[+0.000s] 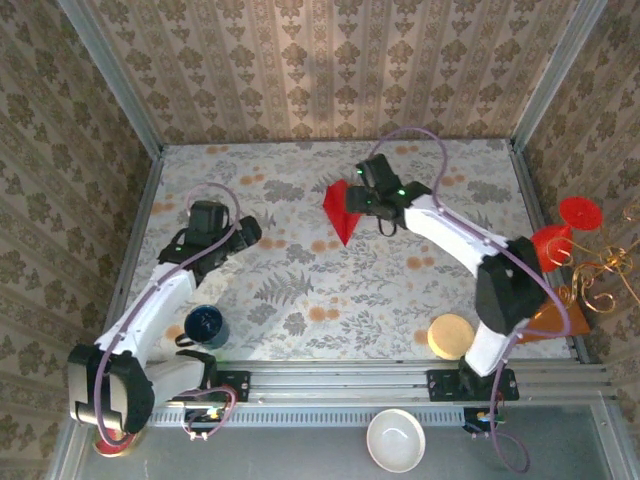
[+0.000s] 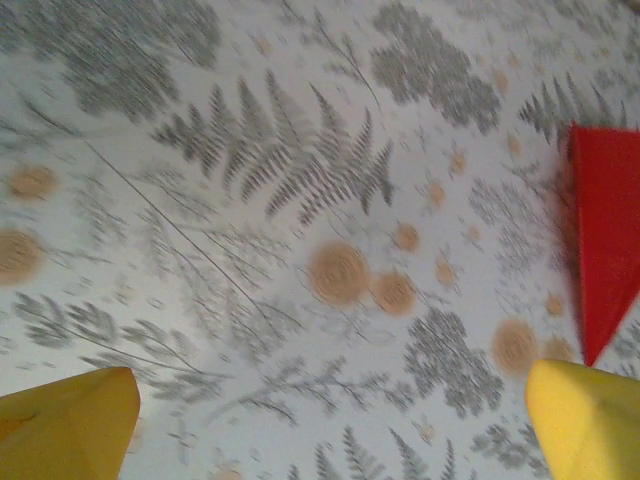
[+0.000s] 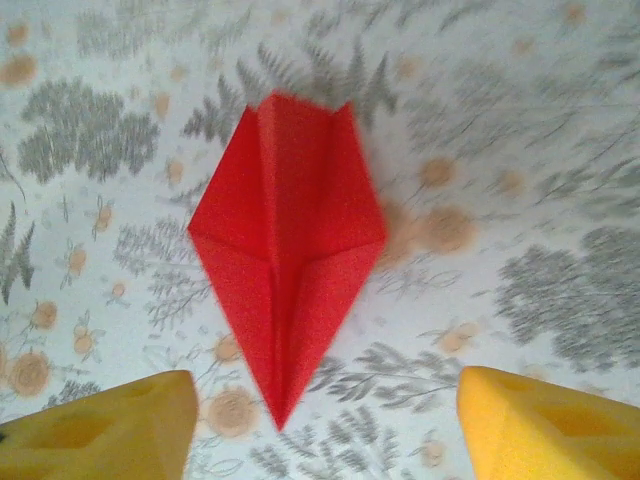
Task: Fold a paper plane with a square sheet of paper (pick it up from the middle)
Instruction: Reset both arms
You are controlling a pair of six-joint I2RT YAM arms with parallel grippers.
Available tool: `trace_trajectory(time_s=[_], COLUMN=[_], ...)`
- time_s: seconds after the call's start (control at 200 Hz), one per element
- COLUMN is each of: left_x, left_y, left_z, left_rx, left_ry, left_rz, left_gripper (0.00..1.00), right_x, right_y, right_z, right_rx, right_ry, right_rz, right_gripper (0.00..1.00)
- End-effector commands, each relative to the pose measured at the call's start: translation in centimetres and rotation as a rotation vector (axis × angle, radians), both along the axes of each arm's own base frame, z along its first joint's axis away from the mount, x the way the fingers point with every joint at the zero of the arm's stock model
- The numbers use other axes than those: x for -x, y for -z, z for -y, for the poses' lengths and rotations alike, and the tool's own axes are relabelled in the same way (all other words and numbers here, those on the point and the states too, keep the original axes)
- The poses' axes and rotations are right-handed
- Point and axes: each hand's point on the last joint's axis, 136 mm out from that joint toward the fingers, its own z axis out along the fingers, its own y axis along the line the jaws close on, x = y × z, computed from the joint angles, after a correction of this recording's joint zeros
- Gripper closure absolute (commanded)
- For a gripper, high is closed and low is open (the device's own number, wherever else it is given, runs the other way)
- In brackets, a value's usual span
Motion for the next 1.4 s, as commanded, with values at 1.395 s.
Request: trace_trajectory(time_s=[1.395], left_x=[-7.1], left_y=[4.6], left_z=[-7.4], left_rx=[-0.438], left_ry=[0.191], left_rz=[0.514], left_gripper=[0.0], right_x=[3.1], right_y=[7.3], right_z=[20.3], right_rx=[0.154], right_ry=[0.19], right_rz=[0.459], right_gripper=[0.0])
